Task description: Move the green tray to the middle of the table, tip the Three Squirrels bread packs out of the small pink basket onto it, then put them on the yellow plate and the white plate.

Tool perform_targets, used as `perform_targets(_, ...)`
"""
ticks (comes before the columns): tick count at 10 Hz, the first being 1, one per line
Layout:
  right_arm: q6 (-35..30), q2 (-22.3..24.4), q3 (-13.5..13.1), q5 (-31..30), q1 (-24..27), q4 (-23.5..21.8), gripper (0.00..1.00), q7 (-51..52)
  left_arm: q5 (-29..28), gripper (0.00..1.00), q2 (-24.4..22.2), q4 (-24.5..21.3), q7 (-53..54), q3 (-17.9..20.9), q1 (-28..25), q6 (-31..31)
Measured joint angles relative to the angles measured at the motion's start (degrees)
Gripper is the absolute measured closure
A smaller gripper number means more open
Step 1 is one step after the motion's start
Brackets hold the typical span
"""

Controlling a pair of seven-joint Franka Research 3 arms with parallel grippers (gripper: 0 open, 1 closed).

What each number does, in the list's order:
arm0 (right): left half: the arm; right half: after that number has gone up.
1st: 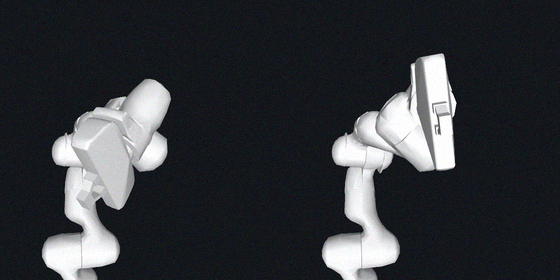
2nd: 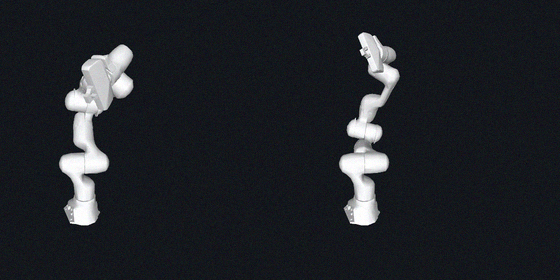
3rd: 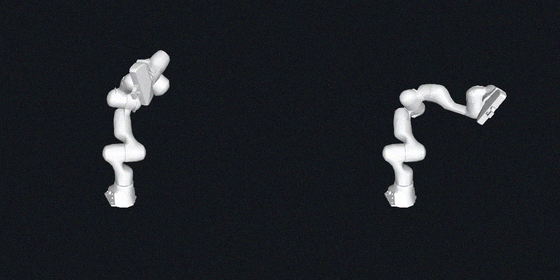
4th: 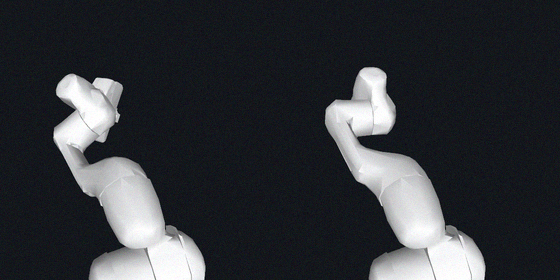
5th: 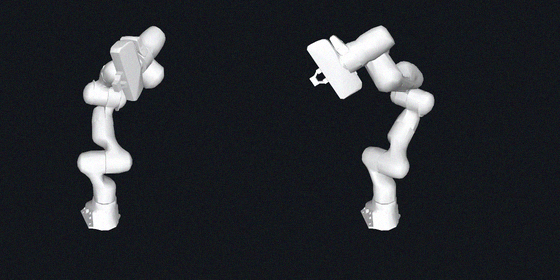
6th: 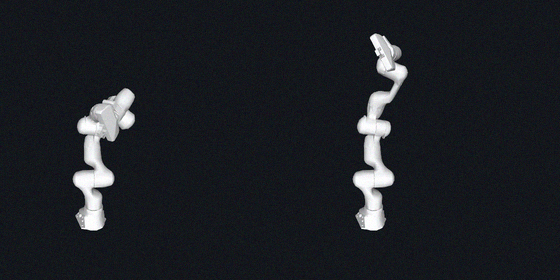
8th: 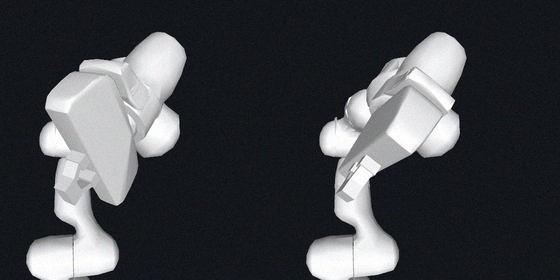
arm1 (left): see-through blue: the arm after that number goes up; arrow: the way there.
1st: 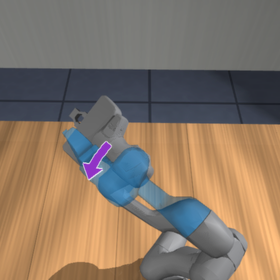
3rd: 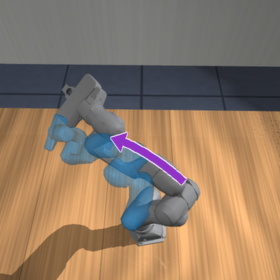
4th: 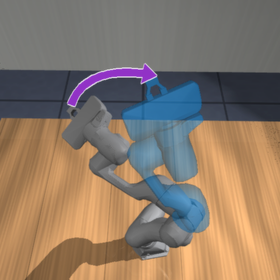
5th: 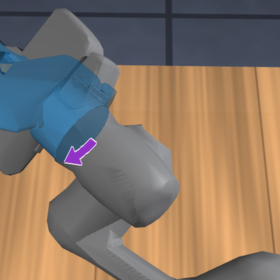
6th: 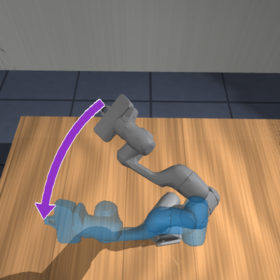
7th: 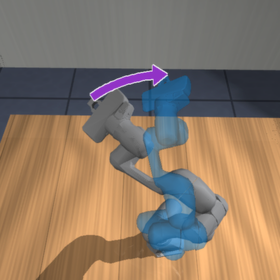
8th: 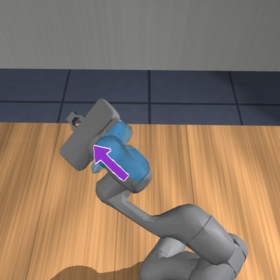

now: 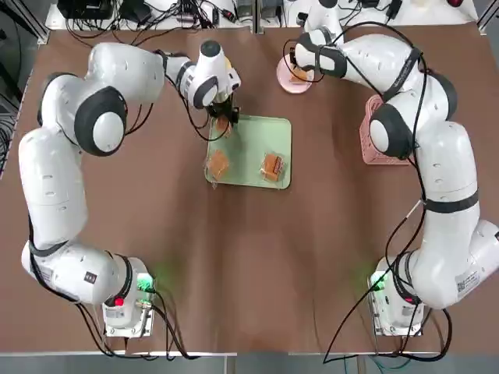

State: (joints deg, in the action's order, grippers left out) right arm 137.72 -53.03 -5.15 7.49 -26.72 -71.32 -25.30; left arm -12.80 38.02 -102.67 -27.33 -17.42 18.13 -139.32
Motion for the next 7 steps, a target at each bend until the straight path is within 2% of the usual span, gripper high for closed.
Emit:
perform_targets(2, -0.02, 0.24, 0.03, 0.0, -0.03, 1.02, 0.15, 0.0, -0.08, 0.48, -1.08, 3.28, 0.06, 0.14, -1.81, 4.56)
perform_targets(3, -1.09, 0.67, 0.05, 0.0, -0.12, 1.64, 0.02, 0.01, -0.33, 0.49, -1.59, 5.21, 0.33, 0.25, -3.47, 5.42)
perform_targets(5, -5.36, 2.56, 0.16, 0.03, -0.95, 2.06, 0.01, -0.24, -4.27, 0.49, -1.6, 9.19, 0.52, 0.45, -7.47, 5.69)
perform_targets(7, -14.52, 6.69, 0.18, 0.04, -2.54, 2.05, 0.01, -3.12, -5.35, 0.56, 0.96, 15.11, 0.45, 1.36, -9.32, 5.69)
